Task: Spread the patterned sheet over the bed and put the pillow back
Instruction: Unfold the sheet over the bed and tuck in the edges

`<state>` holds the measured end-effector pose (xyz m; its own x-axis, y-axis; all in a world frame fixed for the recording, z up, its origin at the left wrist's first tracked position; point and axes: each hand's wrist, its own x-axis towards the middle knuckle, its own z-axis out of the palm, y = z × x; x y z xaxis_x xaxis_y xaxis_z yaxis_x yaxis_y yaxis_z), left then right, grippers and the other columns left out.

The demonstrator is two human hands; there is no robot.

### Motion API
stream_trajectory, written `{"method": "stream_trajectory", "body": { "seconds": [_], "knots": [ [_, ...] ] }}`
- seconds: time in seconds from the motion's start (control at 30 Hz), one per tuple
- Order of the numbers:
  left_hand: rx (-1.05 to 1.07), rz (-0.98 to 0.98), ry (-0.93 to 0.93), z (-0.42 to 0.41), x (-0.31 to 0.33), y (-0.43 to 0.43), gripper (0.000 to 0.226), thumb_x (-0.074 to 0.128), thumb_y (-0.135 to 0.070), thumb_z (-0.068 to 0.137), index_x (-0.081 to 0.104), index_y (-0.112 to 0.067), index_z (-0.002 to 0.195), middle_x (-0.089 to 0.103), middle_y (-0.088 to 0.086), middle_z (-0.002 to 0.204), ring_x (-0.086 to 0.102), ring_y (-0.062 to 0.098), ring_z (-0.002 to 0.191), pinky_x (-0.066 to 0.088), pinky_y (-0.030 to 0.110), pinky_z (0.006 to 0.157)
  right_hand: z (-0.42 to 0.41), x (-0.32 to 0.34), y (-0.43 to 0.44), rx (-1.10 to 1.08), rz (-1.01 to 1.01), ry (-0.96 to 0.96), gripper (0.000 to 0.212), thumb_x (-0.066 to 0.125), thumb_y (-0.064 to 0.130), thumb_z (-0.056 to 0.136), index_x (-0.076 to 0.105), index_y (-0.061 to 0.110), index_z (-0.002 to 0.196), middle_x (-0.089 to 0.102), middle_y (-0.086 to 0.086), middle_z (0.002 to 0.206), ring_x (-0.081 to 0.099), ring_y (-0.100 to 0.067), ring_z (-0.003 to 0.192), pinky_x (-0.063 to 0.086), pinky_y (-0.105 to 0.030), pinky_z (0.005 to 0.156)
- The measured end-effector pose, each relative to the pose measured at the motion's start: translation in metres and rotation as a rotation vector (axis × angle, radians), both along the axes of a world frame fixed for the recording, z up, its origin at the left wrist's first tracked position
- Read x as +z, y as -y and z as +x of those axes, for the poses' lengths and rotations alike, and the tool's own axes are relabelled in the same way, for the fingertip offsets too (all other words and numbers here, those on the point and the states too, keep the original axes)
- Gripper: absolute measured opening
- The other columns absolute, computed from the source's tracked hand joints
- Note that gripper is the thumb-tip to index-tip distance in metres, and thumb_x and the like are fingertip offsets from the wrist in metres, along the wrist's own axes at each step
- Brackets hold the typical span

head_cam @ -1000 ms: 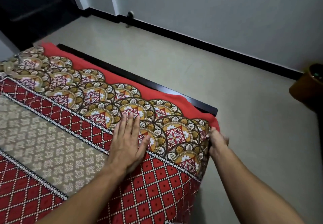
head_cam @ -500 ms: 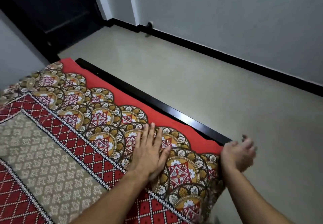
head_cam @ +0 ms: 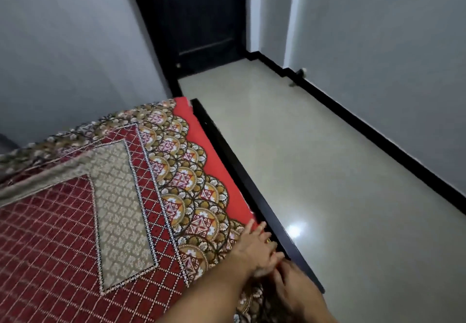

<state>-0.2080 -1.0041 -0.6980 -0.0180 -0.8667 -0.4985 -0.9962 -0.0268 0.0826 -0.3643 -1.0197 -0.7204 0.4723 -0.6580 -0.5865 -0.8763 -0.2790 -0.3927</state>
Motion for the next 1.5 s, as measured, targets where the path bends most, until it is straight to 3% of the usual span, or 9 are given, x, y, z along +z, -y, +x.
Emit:
{"method": "stream_trajectory", "body": {
  "seconds": [0.07, 0.1, 0.17, 0.33, 0.6, 0.87, 1.13, 1.37, 1.5],
  "knots": [
    [0.143, -0.045, -0.018, -0.003, 0.027, 0.012, 0.063, 0.012, -0.054, 0.104, 0.039, -0.022, 0.151, 0.029, 0.007, 0.162, 0.003, 0.026, 0.154, -0.013, 0.055, 0.118, 0.004, 0.037, 0.021, 0.055, -0.040, 0.057, 0.058, 0.025, 0.062, 0.100, 0.053, 0.025, 0.134, 0.062, -0.003, 0.132, 0.061, -0.024, 0.117, 0.047, -0.035, 0.091],
    [0.240, -0.079, -0.024, -0.002, 0.042, 0.017, 0.062, 0.014, -0.052, 0.104, 0.040, -0.021, 0.151, 0.030, 0.007, 0.161, 0.004, 0.026, 0.154, -0.013, 0.055, 0.118, 0.009, 0.058, 0.031, 0.065, -0.070, 0.104, 0.040, 0.032, 0.049, 0.104, 0.055, 0.027, 0.128, 0.065, -0.003, 0.127, 0.063, -0.023, 0.113, 0.050, -0.036, 0.088],
    [0.407, -0.153, -0.012, 0.012, 0.073, 0.029, 0.062, 0.016, -0.051, 0.103, 0.040, -0.019, 0.150, 0.031, 0.008, 0.161, 0.004, 0.027, 0.154, -0.011, 0.057, 0.119, 0.024, 0.097, 0.053, 0.098, -0.131, 0.189, 0.030, 0.036, 0.040, 0.105, 0.058, 0.028, 0.122, 0.067, -0.003, 0.123, 0.064, -0.023, 0.109, 0.051, -0.037, 0.087],
    [0.646, -0.241, 0.078, 0.075, 0.158, 0.050, 0.061, 0.019, -0.052, 0.103, 0.041, -0.018, 0.149, 0.030, 0.009, 0.161, 0.005, 0.029, 0.154, -0.004, 0.057, 0.121, 0.094, 0.191, 0.111, 0.251, -0.172, 0.216, 0.039, 0.041, 0.030, 0.105, 0.054, 0.013, 0.139, 0.056, -0.013, 0.143, 0.054, -0.032, 0.130, 0.044, -0.037, 0.104],
    [0.914, -0.241, 0.206, 0.150, 0.257, 0.073, 0.065, 0.014, -0.053, 0.103, 0.037, -0.017, 0.152, 0.022, 0.011, 0.164, 0.004, 0.031, 0.154, 0.000, 0.056, 0.122, 0.196, 0.302, 0.175, 0.595, -0.258, 0.236, 0.041, 0.037, 0.032, 0.106, 0.051, 0.009, 0.136, 0.052, -0.016, 0.143, 0.052, -0.038, 0.128, 0.045, -0.046, 0.103],
    [1.097, -0.324, 0.200, 0.184, 0.313, 0.108, 0.064, 0.014, -0.054, 0.103, 0.033, -0.019, 0.154, 0.017, 0.009, 0.165, -0.001, 0.030, 0.154, -0.002, 0.055, 0.123, 0.261, 0.353, 0.238, 0.720, -0.301, 0.290, 0.043, 0.033, 0.038, 0.106, 0.052, 0.013, 0.135, 0.055, -0.013, 0.140, 0.054, -0.037, 0.126, 0.046, -0.045, 0.102],
    [1.274, -0.363, 0.154, 0.196, 0.331, 0.167, 0.062, 0.018, -0.053, 0.104, 0.029, -0.020, 0.155, 0.018, 0.006, 0.166, 0.002, 0.027, 0.154, -0.001, 0.051, 0.124, 0.313, 0.378, 0.314, 0.939, -0.356, 0.344, 0.041, 0.032, 0.041, 0.105, 0.054, 0.012, 0.124, 0.058, -0.014, 0.129, 0.057, -0.040, 0.117, 0.049, -0.047, 0.094],
    [1.458, -0.302, 0.171, 0.203, 0.352, 0.244, 0.061, 0.017, -0.050, 0.105, 0.025, -0.019, 0.157, 0.012, 0.008, 0.166, -0.003, 0.028, 0.154, -0.002, 0.053, 0.123, 0.362, 0.410, 0.411, 1.122, -0.344, 0.403, 0.048, 0.030, 0.046, 0.106, 0.050, 0.013, 0.136, 0.058, -0.017, 0.134, 0.056, -0.040, 0.122, 0.048, -0.045, 0.097],
    [1.570, -0.332, 0.209, 0.220, 0.364, 0.274, 0.060, 0.016, -0.049, 0.105, 0.030, -0.018, 0.154, 0.014, 0.008, 0.166, -0.001, 0.029, 0.154, 0.000, 0.053, 0.124, 0.398, 0.431, 0.452, 1.209, -0.358, 0.441, 0.044, 0.032, 0.043, 0.107, 0.056, 0.011, 0.126, 0.062, -0.020, 0.128, 0.058, -0.040, 0.118, 0.047, -0.042, 0.094]
  ]
}}
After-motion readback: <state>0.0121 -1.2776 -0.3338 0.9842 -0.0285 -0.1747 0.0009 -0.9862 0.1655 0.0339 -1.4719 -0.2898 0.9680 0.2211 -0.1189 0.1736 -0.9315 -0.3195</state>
